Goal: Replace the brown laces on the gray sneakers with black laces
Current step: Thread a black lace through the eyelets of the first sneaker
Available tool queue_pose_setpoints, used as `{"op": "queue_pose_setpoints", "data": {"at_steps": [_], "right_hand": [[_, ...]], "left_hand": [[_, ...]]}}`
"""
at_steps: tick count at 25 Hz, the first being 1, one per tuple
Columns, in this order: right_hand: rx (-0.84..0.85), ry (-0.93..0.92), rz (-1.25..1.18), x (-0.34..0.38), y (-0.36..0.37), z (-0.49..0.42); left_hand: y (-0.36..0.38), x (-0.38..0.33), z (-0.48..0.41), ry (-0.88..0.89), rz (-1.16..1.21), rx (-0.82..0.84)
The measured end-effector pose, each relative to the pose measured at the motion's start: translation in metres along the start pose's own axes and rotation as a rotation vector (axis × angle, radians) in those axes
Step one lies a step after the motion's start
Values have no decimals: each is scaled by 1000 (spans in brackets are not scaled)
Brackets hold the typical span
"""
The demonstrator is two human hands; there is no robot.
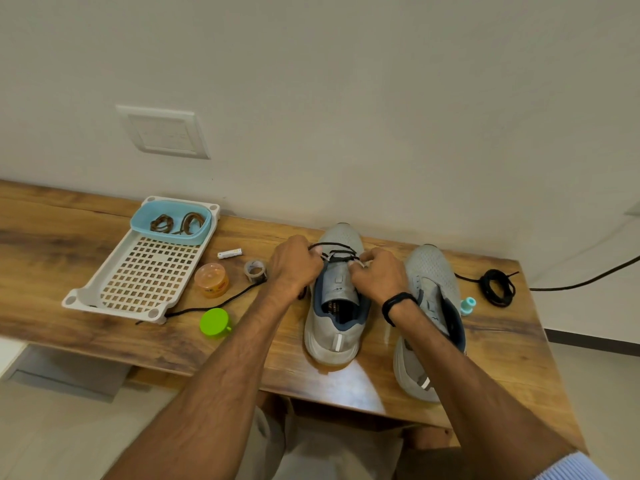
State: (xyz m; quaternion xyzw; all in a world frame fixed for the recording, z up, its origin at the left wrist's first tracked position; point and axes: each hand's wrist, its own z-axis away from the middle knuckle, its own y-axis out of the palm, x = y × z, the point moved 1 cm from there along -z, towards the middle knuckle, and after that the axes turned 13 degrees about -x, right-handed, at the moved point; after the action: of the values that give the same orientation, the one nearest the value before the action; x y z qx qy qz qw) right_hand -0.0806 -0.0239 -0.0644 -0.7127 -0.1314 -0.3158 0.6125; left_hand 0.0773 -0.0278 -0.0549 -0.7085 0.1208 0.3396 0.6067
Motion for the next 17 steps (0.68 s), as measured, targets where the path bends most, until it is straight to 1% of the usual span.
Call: {"op": "queue_pose_setpoints", "data": {"at_steps": [1,3,5,7,9,12,14,17], "right_hand": [[-23,-13,-45,0,-3,-3],[-56,-61,-126,0,-7,-9],[-50,-115,-145,-2,-7,-13],[-28,-170,-149,-4,-5,-15],[-16,-190,-203,-3,-10,-16],[28,-129,-393,1,-20,-16],[70,-123,-413,1,-23,-15],[81,-90,-479,2,-24,-13]], "left_hand": [[-2,-2,0,68,-3,-69],[-7,-8,1,188,83,-174],[-11,-14,3,231,227,-175],[-12,-14,2,209,294,-164],[-12,-11,0,173,280,-169],[-16,-11,2,119,264,-198],[-19,-13,4,99,277,-227],[-22,-16,7,80,263,-265]]}}
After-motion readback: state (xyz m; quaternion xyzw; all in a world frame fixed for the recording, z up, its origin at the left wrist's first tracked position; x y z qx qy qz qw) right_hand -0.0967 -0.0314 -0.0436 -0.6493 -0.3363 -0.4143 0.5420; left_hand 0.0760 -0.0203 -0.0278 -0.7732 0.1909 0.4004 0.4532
